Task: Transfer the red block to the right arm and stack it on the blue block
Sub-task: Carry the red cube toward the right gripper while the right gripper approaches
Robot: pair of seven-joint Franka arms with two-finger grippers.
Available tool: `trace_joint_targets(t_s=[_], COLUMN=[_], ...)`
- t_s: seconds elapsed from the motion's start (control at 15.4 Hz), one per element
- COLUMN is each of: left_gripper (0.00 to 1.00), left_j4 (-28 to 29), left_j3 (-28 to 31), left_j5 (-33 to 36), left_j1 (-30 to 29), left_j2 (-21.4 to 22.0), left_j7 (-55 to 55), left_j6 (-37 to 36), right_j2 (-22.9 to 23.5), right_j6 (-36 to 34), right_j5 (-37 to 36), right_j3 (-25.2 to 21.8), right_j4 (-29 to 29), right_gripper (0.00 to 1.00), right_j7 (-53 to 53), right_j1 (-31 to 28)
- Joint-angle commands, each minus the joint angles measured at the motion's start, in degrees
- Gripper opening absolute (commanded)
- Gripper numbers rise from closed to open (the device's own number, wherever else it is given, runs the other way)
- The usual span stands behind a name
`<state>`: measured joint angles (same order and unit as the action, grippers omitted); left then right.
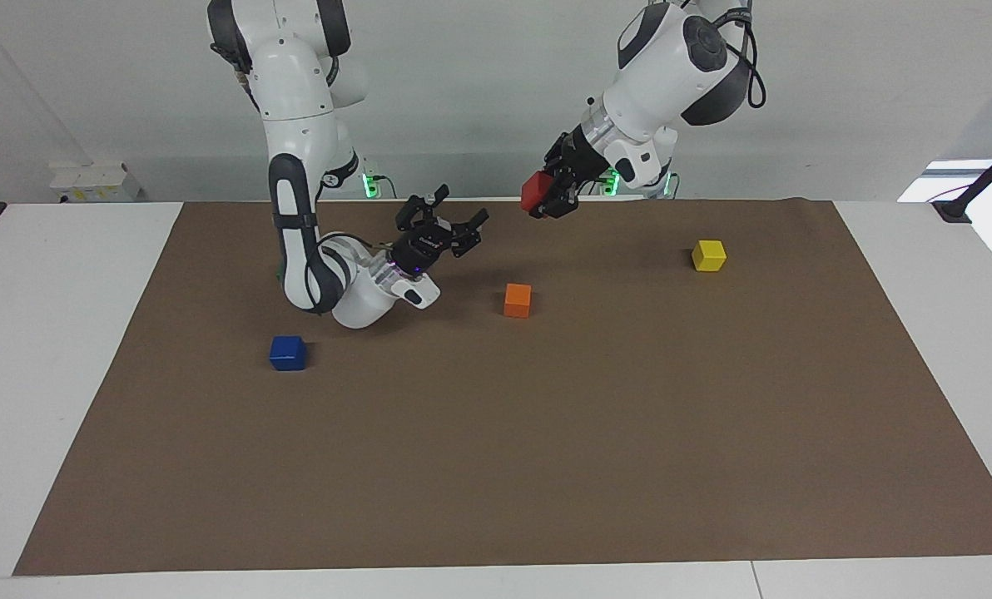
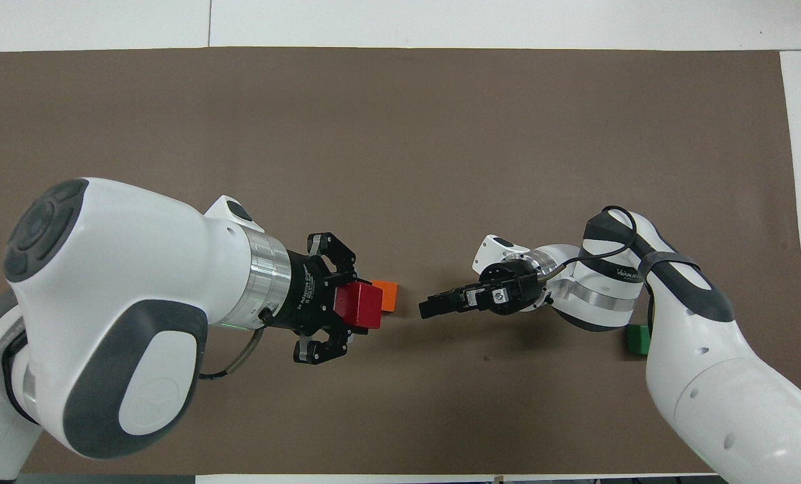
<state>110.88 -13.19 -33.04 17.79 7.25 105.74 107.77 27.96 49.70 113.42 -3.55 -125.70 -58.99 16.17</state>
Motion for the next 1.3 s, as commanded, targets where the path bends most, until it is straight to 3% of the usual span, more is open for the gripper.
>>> trace_joint_targets(t_s=[0.0, 0.46, 1.04, 1.11, 1.17, 1.24], left_gripper=[0.00, 0.00, 0.00, 0.00, 0.00, 0.00], left_j4=[7.14, 12.34, 14.98, 15.16, 15.59, 15.69], left_j3=[0.79, 0.79, 0.79, 0.79, 0.79, 0.79], left_j5=[-1.85, -3.61, -3.61, -3.61, -3.61, -3.61], left_j1=[3.99, 7.78, 9.19, 9.19, 9.10, 9.10], left_j2=[5.39, 7.69, 8.31, 8.39, 8.48, 8.74], left_j7=[5.08, 6.94, 7.11, 7.11, 7.11, 7.02], left_j6=[8.83, 18.69, 24.51, 24.59, 24.59, 24.59], right_j2=[1.39, 2.36, 2.27, 2.27, 2.27, 2.27], right_j6=[2.50, 3.65, 5.68, 5.59, 5.67, 6.02], right_j5=[2.15, 6.71, 9.89, 9.89, 9.80, 9.63], right_j3=[0.12, 0.12, 0.56, 0.56, 0.56, 0.56], right_j4=[1.77, 3.09, 3.79, 3.79, 3.79, 3.79], right_gripper=[1.00, 1.00, 0.99, 0.77, 0.30, 0.00], right_j7=[-3.06, -4.73, -5.35, -5.35, -5.26, -5.26], right_j1=[1.92, 4.91, 7.47, 7.47, 7.55, 7.56])
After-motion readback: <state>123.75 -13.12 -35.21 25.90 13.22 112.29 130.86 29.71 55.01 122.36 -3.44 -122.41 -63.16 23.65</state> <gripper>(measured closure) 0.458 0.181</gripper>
